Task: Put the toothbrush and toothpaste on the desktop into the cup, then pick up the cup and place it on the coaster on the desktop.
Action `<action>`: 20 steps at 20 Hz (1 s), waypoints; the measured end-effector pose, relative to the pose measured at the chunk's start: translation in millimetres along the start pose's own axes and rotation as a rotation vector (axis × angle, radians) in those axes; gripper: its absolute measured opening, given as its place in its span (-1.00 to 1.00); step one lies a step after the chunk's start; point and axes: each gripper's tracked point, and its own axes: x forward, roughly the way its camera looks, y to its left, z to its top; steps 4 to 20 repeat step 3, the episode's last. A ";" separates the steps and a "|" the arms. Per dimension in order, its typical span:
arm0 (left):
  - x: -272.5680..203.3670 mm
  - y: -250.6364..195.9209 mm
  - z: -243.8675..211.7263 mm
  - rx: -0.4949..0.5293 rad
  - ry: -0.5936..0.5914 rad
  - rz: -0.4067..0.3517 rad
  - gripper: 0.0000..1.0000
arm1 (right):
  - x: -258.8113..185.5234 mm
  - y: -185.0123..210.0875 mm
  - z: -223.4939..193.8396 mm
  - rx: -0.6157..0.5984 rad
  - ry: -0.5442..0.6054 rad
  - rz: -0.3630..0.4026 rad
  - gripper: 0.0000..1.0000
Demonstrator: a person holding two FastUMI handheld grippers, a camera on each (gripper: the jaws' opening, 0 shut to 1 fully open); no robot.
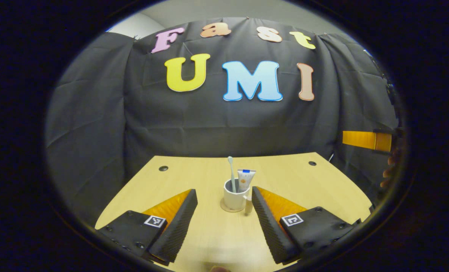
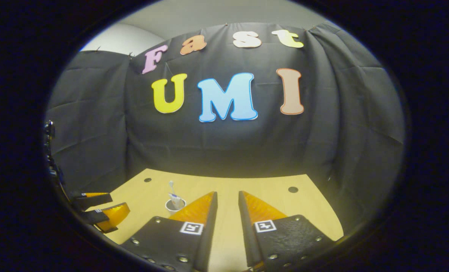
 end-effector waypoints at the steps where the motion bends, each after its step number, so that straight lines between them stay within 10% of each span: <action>1: -3.0 -2.3 7.7 0.001 -0.021 0.000 0.90 | 2.4 -0.8 1.0 0.011 -0.021 0.009 0.41; 2: -3.2 -6.5 14.1 0.003 -0.040 -0.006 0.90 | -0.1 -1.0 9.4 0.023 -0.038 0.016 0.96; 20: -6.0 -7.9 16.9 0.012 -0.050 -0.001 0.90 | 0.3 -1.6 11.8 0.025 -0.045 0.012 0.96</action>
